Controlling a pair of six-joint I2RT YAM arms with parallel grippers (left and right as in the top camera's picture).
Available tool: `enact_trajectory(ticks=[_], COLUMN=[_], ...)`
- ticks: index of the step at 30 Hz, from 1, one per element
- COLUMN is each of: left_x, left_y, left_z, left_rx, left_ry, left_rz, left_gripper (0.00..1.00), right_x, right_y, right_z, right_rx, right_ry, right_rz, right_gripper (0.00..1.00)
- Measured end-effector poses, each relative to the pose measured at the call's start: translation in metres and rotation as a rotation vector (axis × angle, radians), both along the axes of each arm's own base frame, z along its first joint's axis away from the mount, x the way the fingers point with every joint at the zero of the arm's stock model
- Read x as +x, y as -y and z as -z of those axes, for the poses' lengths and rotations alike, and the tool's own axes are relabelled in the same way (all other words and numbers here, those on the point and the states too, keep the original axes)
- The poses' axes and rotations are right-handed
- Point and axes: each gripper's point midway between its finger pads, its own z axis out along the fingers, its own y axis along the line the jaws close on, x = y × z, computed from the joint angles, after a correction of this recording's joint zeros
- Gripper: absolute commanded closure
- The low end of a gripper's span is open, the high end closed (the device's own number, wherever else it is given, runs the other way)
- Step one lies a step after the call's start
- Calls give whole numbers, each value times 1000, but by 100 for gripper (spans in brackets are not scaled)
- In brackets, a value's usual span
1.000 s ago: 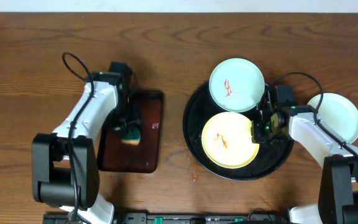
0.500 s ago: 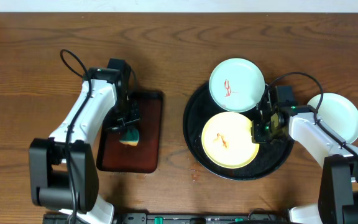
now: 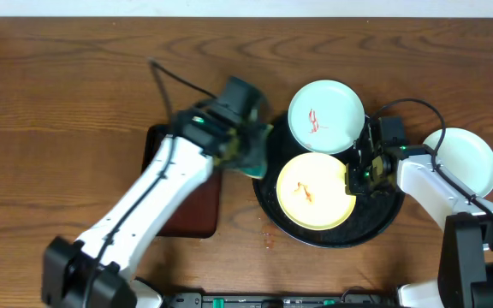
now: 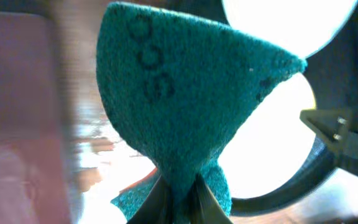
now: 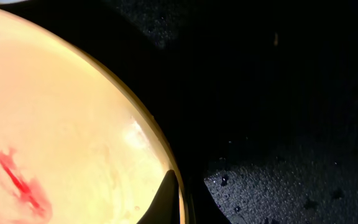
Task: Clean dirty plates on tray and stack at the side
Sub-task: 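Bring the sponge in the left gripper onto the yellow plate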
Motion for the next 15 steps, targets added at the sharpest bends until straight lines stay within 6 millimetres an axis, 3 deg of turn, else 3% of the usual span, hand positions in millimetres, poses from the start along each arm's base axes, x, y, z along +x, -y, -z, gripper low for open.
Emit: enact_trajectory(ticks=[6, 15], left_x=[-13, -23], left_y=[55, 111], left_z=[27, 75], left_rx=[-47, -156], left_ry=[-56, -208], left_rz=[27, 14], left_gripper=[92, 92], right_x=[0, 0], right_y=[-2, -3], right_z=[0, 0], right_rx=[-15, -23], right_ry=[6, 7], right_rz=[-14, -12], right_gripper=[99, 99])
